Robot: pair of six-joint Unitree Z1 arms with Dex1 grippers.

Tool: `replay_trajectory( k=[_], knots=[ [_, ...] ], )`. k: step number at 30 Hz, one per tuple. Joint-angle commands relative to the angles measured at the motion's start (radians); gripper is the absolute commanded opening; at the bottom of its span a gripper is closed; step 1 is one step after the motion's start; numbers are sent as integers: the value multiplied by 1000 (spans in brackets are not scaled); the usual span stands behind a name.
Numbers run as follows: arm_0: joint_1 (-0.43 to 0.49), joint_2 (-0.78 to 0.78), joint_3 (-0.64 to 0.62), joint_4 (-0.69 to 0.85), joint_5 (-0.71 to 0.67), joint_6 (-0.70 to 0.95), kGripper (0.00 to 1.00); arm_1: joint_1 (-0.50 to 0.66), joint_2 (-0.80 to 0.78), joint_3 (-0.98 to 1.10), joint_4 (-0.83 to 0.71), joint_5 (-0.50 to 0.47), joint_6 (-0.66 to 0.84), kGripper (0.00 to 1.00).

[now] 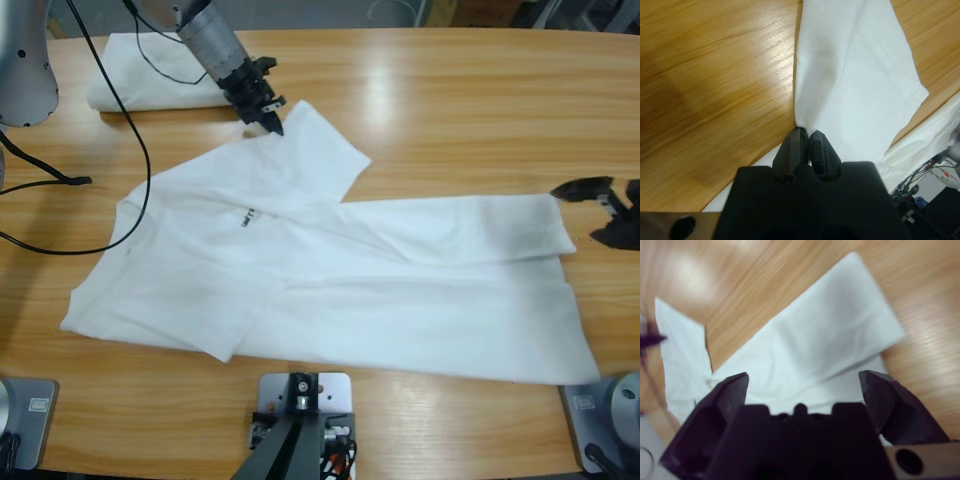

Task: Fold clothes

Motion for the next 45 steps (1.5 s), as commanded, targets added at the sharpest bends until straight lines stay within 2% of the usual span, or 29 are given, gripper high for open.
replay_trajectory(
  k=[1, 5, 13, 16, 19, 21, 25, 27, 31, 32, 33, 34, 37, 39, 45],
  knots=[
    [8, 102, -543, 68, 14, -16, 0, -201, 91, 29, 17, -54, 89, 817],
    [7, 91, -543, 72, 19, -16, 0, -290, 166, 70, -20, -21, 179, 820],
    [-8, 89, -543, 80, 22, -16, 0, -293, 245, 116, -126, 40, 242, 815],
    [-9, 86, -544, 85, 22, -16, 0, -294, 292, 140, -197, 80, 247, 742],
    [-9, 79, -544, 95, 30, -14, 0, -294, 307, 149, -221, 84, 247, 718],
    [-9, 78, -544, 103, 33, -14, 0, -293, 305, 149, -221, 82, 247, 642],
    [-9, 78, -544, 111, 43, -13, 0, -294, 292, 153, -221, 89, 247, 641],
    [-9, 78, -544, 114, 46, -13, 0, -294, 290, 155, -225, 90, 246, 605],
    [-9, 78, -544, 120, 47, -13, 0, -298, 353, 178, -302, 109, 246, 600],
    [-9, 78, -544, 122, 48, -12, 0, -298, 361, 185, -317, 112, 244, 578],
    [-8, 78, -544, 124, 49, -11, 0, -298, 360, 190, -328, 114, 240, 501],
    [-7, 78, -544, 125, 50, -11, 0, -298, 352, 192, -330, 115, 237, 471],
    [-6, 81, -544, 126, 53, -11, 0, -298, 333, 192, -330, 117, 229, 232],
    [-7, 82, -544, 126, 53, -11, 0, -298, 314, 193, -328, 115, 224, 10],
    [-7, 83, -544, 131, 59, -11, 0, -298, 243, 193, -297, 104, 200, 0]
  ],
)
